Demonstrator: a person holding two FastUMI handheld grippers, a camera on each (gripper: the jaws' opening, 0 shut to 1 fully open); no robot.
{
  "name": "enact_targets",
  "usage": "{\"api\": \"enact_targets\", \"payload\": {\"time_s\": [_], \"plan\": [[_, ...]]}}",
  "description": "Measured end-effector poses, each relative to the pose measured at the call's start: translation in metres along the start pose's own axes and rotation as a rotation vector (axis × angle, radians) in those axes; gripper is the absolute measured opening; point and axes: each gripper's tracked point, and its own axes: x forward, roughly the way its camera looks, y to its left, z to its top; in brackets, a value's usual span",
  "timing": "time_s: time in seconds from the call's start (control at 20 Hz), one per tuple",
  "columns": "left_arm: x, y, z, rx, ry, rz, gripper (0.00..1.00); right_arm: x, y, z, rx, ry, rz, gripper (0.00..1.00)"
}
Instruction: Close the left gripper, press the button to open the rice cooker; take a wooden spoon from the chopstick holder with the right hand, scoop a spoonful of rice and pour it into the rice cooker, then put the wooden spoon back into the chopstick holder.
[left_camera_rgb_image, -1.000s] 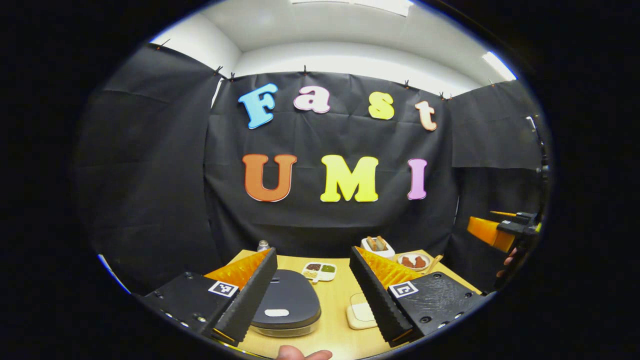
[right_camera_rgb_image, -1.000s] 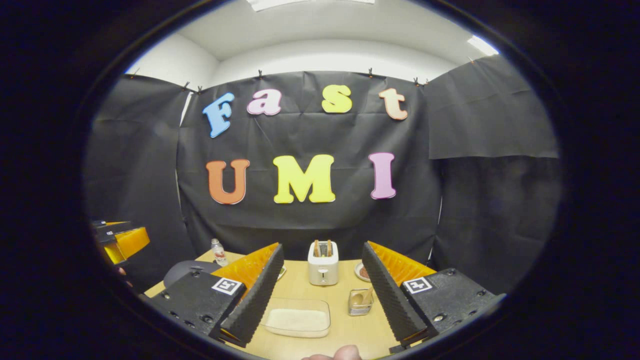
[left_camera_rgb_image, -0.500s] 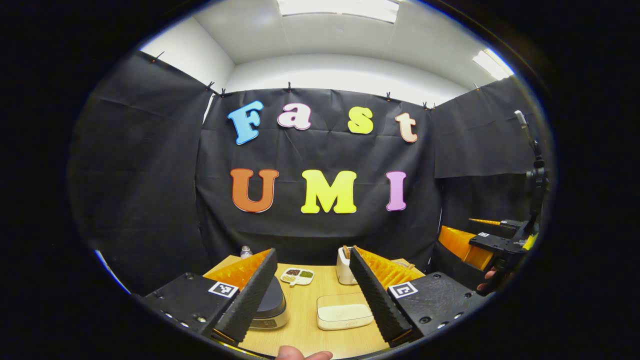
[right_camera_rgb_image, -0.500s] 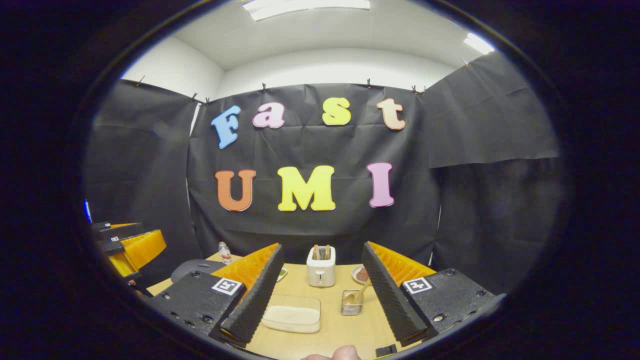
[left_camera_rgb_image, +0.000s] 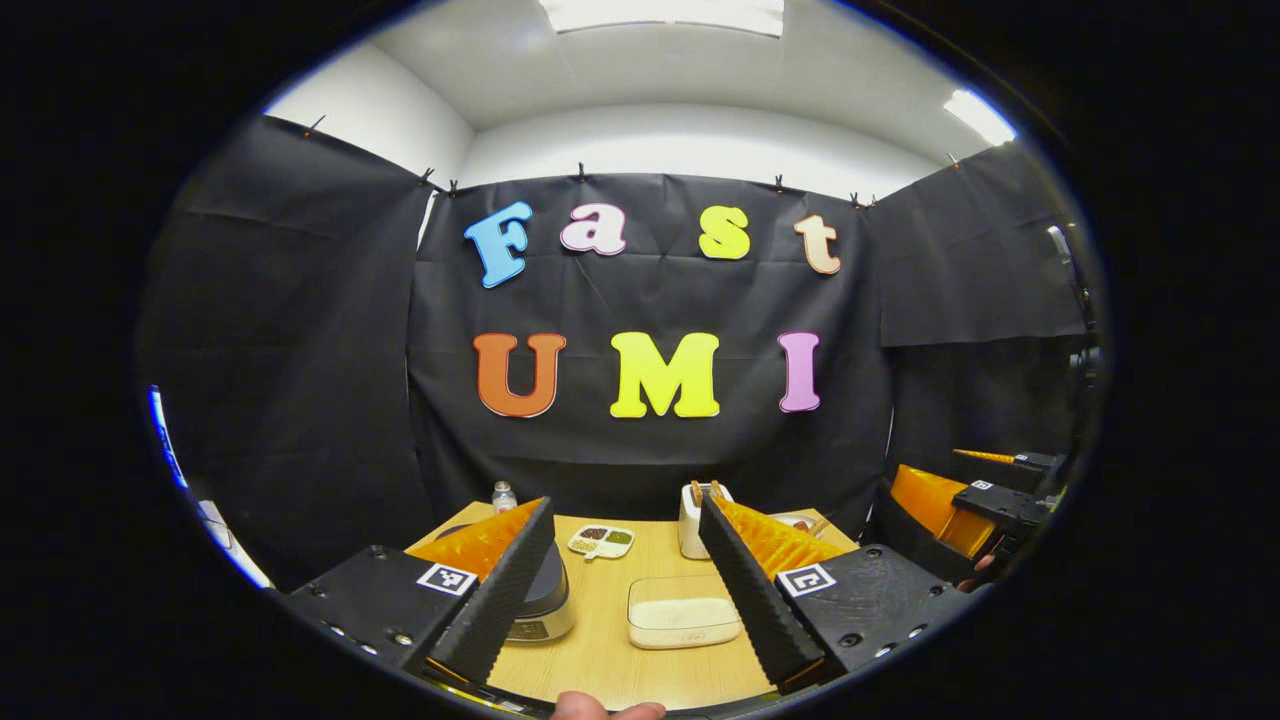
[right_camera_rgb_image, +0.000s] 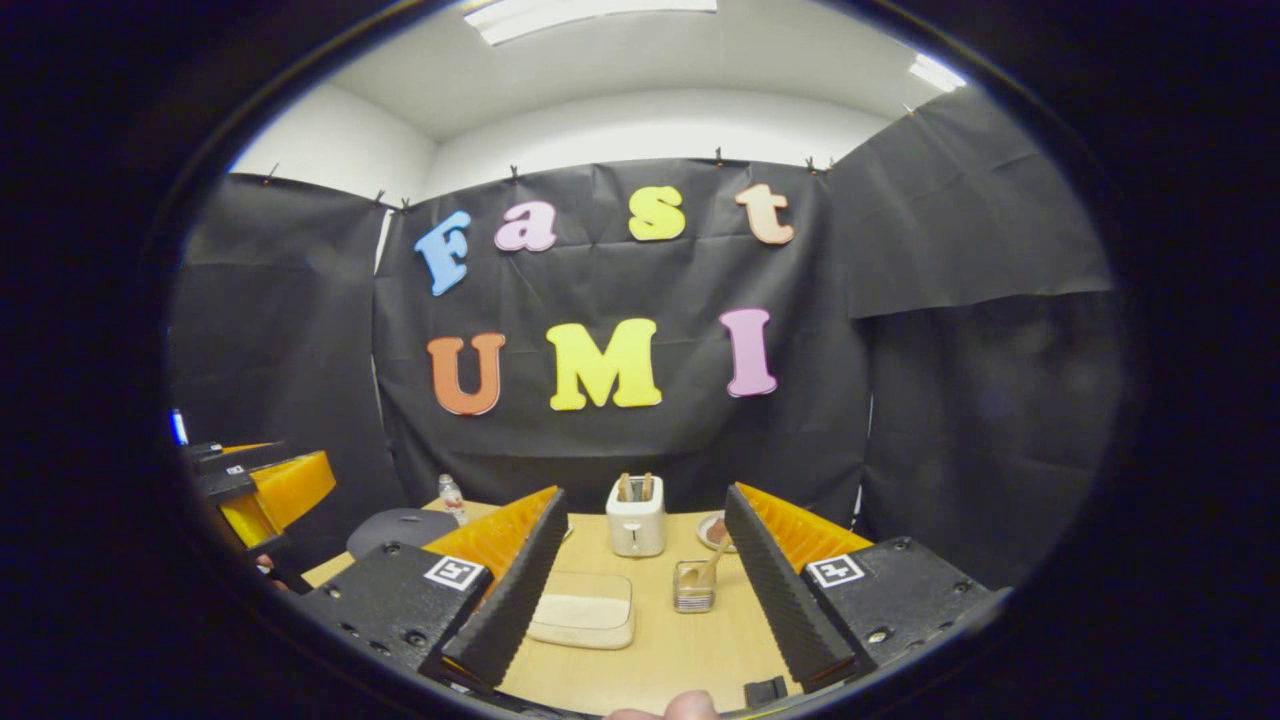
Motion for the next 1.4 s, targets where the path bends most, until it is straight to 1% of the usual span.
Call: {"api": "enact_targets", "payload": {"time_s": [0.05, 0.1, 0.2, 0.35, 0.5, 1.0, 1.4], "plan": [[0.002, -0.001, -0.001, -0.002, 0.0, -0.006, 0.94, -0.002, 0.0, 0.002, 0.001, -0.009, -0.006, 1.0], [0.004, -0.003, 0.001, 0.008, -0.008, -0.014, 0.94, -0.003, 0.0, 0.005, -0.005, -0.02, -0.016, 0.99], [0.008, -0.003, 0.001, 0.028, -0.011, -0.028, 0.94, -0.002, -0.001, 0.0, -0.023, -0.013, -0.032, 1.0], [0.01, -0.002, 0.005, 0.023, -0.023, -0.036, 0.94, -0.002, 0.005, 0.003, -0.034, -0.013, -0.036, 0.99], [0.011, 0.001, 0.001, 0.031, -0.022, -0.043, 0.94, -0.004, 0.009, 0.005, -0.052, -0.019, -0.034, 0.99], [0.003, 0.011, 0.004, 0.026, -0.025, -0.056, 0.94, -0.013, 0.021, 0.004, -0.043, -0.015, -0.039, 0.99], [0.005, 0.014, 0.004, 0.031, -0.029, -0.066, 0.94, -0.013, 0.028, 0.003, -0.049, -0.011, -0.05, 0.99]]}}
